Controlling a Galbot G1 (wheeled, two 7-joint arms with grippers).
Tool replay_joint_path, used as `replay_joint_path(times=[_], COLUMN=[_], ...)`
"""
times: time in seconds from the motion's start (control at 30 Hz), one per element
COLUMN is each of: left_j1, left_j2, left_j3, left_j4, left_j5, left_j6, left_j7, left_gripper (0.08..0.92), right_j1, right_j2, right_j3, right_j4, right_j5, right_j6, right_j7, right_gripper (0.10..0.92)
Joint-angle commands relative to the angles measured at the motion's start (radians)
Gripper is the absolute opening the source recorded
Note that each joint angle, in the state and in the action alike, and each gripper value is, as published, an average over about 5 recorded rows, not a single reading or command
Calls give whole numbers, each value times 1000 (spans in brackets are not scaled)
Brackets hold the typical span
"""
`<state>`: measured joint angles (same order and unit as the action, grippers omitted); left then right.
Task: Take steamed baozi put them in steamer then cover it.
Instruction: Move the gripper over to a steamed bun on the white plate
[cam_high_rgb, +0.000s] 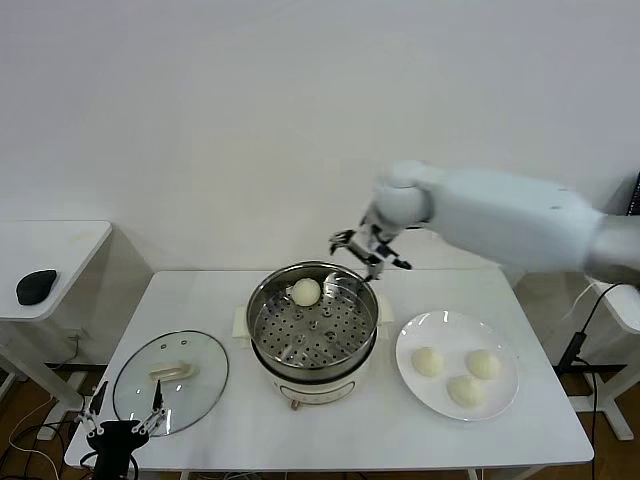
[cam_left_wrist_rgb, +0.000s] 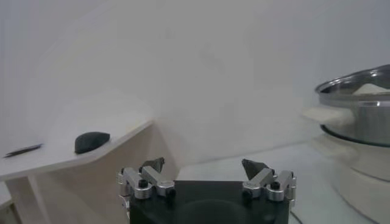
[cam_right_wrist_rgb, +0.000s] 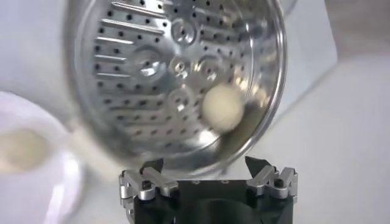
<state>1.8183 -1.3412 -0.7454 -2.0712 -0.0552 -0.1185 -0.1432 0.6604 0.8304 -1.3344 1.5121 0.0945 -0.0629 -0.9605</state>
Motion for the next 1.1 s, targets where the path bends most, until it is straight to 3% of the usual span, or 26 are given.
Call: replay_joint_path(times=[0.03, 0.37, 1.1], left_j1=[-7, -8, -25], left_j2=[-1, -9, -10], left_j3=[10, 13, -9], left_j4=[2, 5, 26], left_j5=[6, 13, 2], left_j6=[1, 2, 2], left_j7=[0, -1, 1], left_gripper=[823, 823, 823], right_j1=[-1, -262, -675], right_j2=[-408, -417, -185], right_j3=[-44, 8, 314], right_j4=[257, 233, -35], right_j5=[31, -46, -115], right_j6=[-225, -261, -281], right_j7=[-8, 39, 115], right_gripper=[823, 823, 823])
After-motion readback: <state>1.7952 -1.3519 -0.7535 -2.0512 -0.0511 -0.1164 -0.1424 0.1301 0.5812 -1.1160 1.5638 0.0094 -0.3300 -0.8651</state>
